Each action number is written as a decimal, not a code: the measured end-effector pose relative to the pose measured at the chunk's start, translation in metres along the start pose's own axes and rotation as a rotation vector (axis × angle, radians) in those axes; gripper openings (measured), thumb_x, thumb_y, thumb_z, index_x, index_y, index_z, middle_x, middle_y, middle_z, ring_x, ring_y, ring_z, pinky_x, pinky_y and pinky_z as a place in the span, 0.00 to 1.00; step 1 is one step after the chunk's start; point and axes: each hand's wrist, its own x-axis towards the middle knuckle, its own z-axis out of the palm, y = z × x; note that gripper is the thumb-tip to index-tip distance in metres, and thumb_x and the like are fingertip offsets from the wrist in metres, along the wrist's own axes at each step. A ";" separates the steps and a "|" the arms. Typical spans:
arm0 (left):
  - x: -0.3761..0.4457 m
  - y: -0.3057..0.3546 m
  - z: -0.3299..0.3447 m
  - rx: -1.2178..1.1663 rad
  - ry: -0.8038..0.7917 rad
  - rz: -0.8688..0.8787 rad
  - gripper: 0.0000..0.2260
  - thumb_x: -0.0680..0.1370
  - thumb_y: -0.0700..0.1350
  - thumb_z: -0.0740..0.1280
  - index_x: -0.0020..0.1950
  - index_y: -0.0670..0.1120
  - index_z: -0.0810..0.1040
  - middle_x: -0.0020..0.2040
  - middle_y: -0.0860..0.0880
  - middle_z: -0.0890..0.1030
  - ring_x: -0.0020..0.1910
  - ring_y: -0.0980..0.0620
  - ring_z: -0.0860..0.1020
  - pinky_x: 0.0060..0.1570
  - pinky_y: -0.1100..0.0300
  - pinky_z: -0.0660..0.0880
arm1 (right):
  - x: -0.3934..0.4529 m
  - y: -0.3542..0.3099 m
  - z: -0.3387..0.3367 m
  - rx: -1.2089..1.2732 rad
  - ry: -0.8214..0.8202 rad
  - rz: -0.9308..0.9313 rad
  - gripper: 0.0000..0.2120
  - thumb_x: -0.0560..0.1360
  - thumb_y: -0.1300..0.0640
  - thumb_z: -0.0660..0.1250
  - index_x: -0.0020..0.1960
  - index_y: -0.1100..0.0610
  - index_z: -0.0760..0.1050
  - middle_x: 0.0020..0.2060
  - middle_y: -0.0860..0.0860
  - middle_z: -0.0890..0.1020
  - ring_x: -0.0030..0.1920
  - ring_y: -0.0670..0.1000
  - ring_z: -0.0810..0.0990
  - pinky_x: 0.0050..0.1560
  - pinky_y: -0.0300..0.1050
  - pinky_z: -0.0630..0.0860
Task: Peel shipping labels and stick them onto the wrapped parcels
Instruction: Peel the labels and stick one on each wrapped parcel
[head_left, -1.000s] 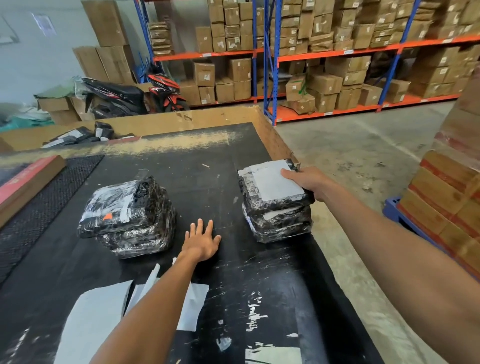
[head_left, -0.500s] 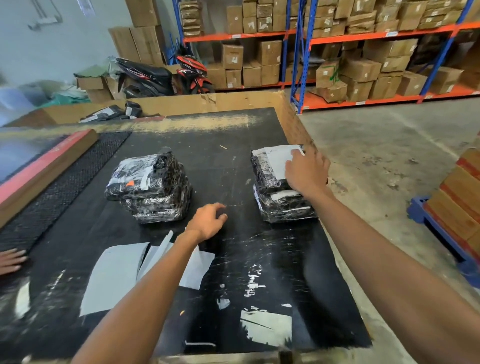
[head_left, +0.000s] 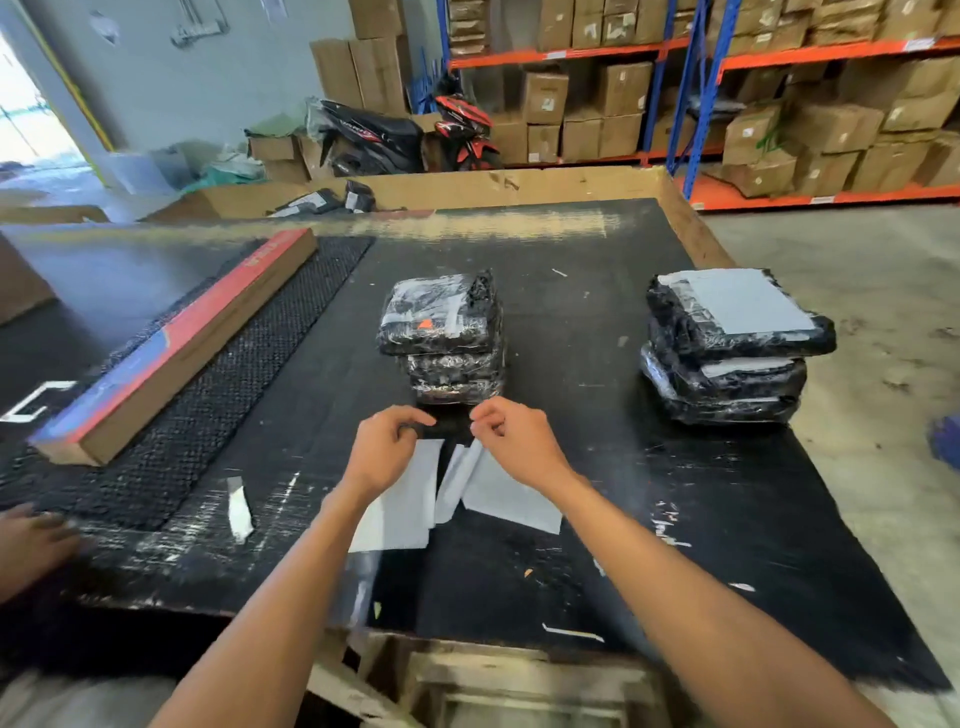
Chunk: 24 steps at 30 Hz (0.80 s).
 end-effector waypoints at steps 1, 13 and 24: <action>-0.003 -0.016 -0.009 -0.016 -0.013 -0.009 0.19 0.76 0.31 0.61 0.52 0.53 0.83 0.57 0.49 0.83 0.57 0.51 0.80 0.55 0.62 0.72 | 0.001 -0.004 0.016 -0.014 -0.035 0.060 0.09 0.80 0.53 0.66 0.53 0.55 0.82 0.46 0.49 0.85 0.50 0.49 0.82 0.54 0.44 0.77; -0.024 -0.085 0.006 0.391 -0.092 0.064 0.21 0.83 0.61 0.52 0.75 0.61 0.66 0.79 0.57 0.63 0.80 0.55 0.54 0.77 0.51 0.46 | 0.004 0.001 0.080 -0.415 -0.008 0.186 0.12 0.80 0.53 0.63 0.62 0.56 0.74 0.50 0.54 0.85 0.54 0.57 0.82 0.50 0.49 0.77; -0.022 -0.089 0.010 0.449 -0.097 0.058 0.22 0.84 0.61 0.48 0.77 0.60 0.64 0.79 0.56 0.62 0.80 0.54 0.53 0.78 0.49 0.46 | 0.005 -0.012 0.088 -0.618 0.111 0.058 0.10 0.82 0.62 0.58 0.60 0.60 0.74 0.60 0.59 0.76 0.61 0.60 0.77 0.53 0.50 0.75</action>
